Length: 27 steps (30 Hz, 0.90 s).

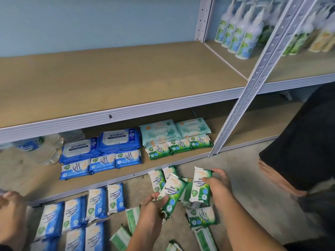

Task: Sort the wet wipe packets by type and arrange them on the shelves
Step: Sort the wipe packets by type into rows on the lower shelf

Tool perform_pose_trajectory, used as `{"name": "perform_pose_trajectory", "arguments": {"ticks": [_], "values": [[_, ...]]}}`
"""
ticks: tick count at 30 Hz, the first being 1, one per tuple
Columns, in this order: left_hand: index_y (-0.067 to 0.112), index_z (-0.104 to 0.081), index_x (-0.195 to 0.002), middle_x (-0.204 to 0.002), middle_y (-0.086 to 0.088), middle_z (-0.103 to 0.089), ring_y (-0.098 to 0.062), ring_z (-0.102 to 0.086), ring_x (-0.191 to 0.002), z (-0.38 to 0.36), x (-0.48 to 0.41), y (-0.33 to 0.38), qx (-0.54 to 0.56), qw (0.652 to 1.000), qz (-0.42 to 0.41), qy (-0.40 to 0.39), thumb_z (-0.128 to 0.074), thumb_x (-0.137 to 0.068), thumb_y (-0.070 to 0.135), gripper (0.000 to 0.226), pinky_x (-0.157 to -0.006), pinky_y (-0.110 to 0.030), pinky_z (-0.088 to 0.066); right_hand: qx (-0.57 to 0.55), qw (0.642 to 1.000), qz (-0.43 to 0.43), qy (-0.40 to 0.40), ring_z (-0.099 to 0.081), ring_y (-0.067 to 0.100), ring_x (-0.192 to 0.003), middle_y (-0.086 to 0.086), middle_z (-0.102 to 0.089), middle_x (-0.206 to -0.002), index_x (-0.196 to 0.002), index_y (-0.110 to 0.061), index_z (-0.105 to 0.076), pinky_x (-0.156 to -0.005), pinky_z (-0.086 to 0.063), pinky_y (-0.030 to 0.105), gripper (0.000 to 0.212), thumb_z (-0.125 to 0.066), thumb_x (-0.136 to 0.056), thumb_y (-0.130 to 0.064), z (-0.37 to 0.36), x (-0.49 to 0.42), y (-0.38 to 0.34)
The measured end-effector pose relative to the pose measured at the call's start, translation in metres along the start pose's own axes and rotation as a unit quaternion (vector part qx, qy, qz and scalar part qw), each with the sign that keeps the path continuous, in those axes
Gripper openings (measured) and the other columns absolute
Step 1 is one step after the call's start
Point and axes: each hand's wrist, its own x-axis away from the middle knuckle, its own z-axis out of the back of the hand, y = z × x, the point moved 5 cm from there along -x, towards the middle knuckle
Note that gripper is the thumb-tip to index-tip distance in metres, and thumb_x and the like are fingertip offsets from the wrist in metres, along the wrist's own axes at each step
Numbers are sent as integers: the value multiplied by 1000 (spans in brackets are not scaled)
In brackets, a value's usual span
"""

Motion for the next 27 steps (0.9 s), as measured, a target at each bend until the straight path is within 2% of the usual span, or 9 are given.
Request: {"name": "perform_pose_trajectory", "arguments": {"ticks": [3, 5, 8, 11, 13, 16, 19, 22, 27], "values": [[26, -52, -136, -132, -18, -62, -26, -67, -85, -11, -19, -11, -1, 999, 37, -15, -64, -88, -11, 62, -57, -33, -51, 28, 999, 31, 15, -70, 25, -73, 9, -72, -91, -109, -18, -60, -58, -58, 31, 44, -74, -79, 11, 8, -30, -9], [40, -37, -152, -158, -12, -34, -22, -63, -103, -23, -30, -15, -19, 998, 56, -32, -62, -91, -10, 83, -65, -34, -54, 57, 997, 49, 36, -71, 26, -83, 9, -73, -102, -106, -21, -63, -72, -61, 37, 46, -78, -76, 10, 12, -55, -11], [41, -33, -154, -166, -2, -16, -14, -60, -101, -46, -56, -15, -2, 995, 74, -64, -55, -92, -17, 88, -70, -39, -61, 81, 994, 47, 64, -72, 27, -89, 5, -73, -102, -102, -25, -69, -84, -61, 44, 46, -84, -71, 6, 16, -91, -5], [49, -39, -148, -159, 4, -27, -18, -61, -107, -63, -98, -20, -62, 992, 76, -77, -55, -91, -18, 89, -76, -43, -61, 73, 992, 31, 94, -74, 27, -84, 1, -75, -91, -106, -16, -76, -84, -61, 44, 45, -86, -68, 6, 17, -133, 9], [53, -34, -148, -154, 4, -36, -19, -61, -112, -75, -128, -26, -165, 981, 43, -97, -60, -91, -13, 91, -73, -34, -61, 59, 992, 24, 108, -74, 27, -82, 0, -76, -87, -103, -17, -78, -83, -62, 46, 46, -87, -65, 6, 14, -157, 20], [47, -36, -137, -125, -4, -62, -22, -68, -93, -98, -168, -29, -307, 944, -35, -117, -70, -86, -3, 79, -75, -35, -60, 57, 991, 26, 115, -73, 24, -78, 1, -75, -85, -103, -13, -78, -84, -61, 44, 43, -87, -65, 7, 6, -188, 33], [46, -32, -129, -84, -3, -68, -17, -65, -62, -118, -192, -37, -458, 878, -97, -102, -72, -82, 10, 71, -52, -33, -52, 73, 991, 39, 106, -66, 19, -74, 4, -73, -88, -109, -7, -76, -81, -58, 34, 44, -85, -69, 7, 2, -210, 38], [43, -27, -136, -80, -5, -67, -24, -64, -64, -128, -201, -50, -528, 837, -125, -74, -68, -79, 14, 76, -55, -33, -49, 98, 990, 47, 89, -66, 18, -74, 3, -72, -91, -112, -9, -76, -80, -58, 31, 44, -83, -72, 7, -1, -223, 43], [40, -28, -134, -88, 4, -66, -24, -64, -78, -119, -186, -74, -475, 873, -115, -4, -69, -81, 17, 71, -66, -37, -53, 122, 988, 48, 78, -69, 22, -76, 3, -73, -91, -114, -8, -75, -84, -60, 37, 44, -82, -73, 7, -7, -236, 49]]}}
